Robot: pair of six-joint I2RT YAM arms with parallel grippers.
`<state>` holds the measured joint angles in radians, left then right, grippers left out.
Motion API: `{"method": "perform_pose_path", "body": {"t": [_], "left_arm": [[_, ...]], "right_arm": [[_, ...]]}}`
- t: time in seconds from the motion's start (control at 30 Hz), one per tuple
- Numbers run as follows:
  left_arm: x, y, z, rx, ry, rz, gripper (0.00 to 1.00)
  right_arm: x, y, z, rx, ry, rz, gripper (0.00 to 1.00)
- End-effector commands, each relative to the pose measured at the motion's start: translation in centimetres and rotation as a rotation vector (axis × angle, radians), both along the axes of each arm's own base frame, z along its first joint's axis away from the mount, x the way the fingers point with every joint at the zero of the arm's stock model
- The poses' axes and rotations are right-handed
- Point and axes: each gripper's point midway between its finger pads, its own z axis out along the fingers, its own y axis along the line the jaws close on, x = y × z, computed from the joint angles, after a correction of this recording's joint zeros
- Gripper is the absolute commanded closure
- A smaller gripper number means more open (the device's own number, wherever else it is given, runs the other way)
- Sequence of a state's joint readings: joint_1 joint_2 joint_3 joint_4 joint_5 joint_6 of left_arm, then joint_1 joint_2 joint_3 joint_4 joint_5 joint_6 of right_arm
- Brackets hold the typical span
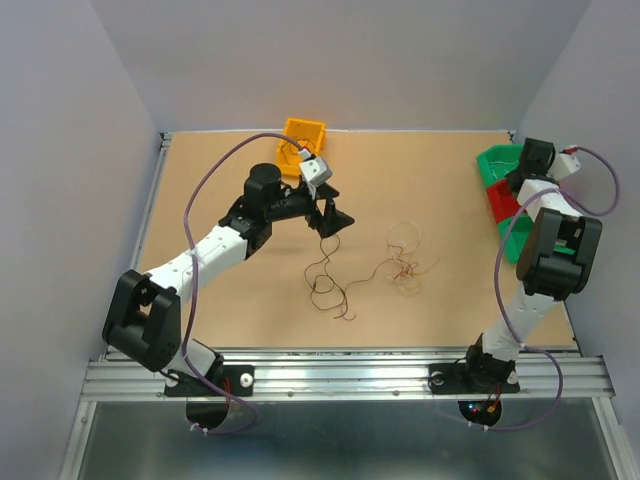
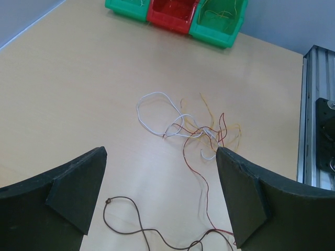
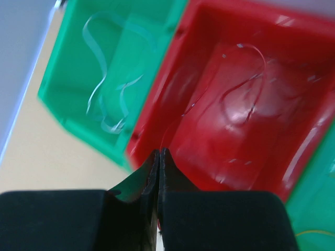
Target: Untangle the cables
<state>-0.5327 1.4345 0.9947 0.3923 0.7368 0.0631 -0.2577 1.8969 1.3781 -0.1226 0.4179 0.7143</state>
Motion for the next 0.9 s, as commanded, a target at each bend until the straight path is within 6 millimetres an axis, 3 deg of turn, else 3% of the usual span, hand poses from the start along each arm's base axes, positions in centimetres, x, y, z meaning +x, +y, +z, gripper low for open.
{"method": "perform_pose_path", "body": {"t": [0.0, 0.2, 0.37, 0.5, 0.7, 0.77, 0.8, 0.83, 0.87], "left_arm": [[-0.1, -0.6, 1.6, -0.03, -0.058, -0.04, 0.03], [0.2, -0.9, 1.1, -0.02, -0.06, -0.046, 0.03], [0.5, -1.2, 0.5, -0.011, -0.045, -0.052, 0.03], [0.4, -1.5, 0.4, -0.008, -0.038, -0.058, 0.03], [0.4, -1.6, 0.6, -0.004, -0.051, -0.057, 0.03], [0.5, -1.5, 0.4, 0.0, -0.052, -0.053, 0.03], [0.5, -1.6, 0.5, 0.001, -0.056, -0.055, 0.03], [0.6, -1.6, 0.5, 0.002, -0.057, -0.054, 0.03], [0.6, -1.6, 0.2, 0.005, -0.051, -0.052, 0.03]], "right_arm": [[0.8, -3.3, 3.4, 0.06, -0.144, -0.098, 0.99], [-0.5, -6.5, 3.2, 0.064, -0.195, -0.288, 1.0], [-1.3, -6.9, 0.9, 0.105, -0.184, -0.341, 0.99], [-2.2, -7.2, -2.2, 0.16, -0.162, -0.399, 0.99], [-1.7, -7.6, -3.3, 0.162, -0.13, -0.412, 0.99], [-1.7, -7.7, -3.4, 0.158, -0.115, -0.405, 0.95], [-1.7, -7.7, -3.3, 0.156, -0.113, -0.405, 0.85], [-1.6, -7.7, -3.0, 0.154, -0.116, -0.403, 0.85], [-1.9, -7.8, -2.6, 0.143, -0.11, -0.406, 0.76]]}}
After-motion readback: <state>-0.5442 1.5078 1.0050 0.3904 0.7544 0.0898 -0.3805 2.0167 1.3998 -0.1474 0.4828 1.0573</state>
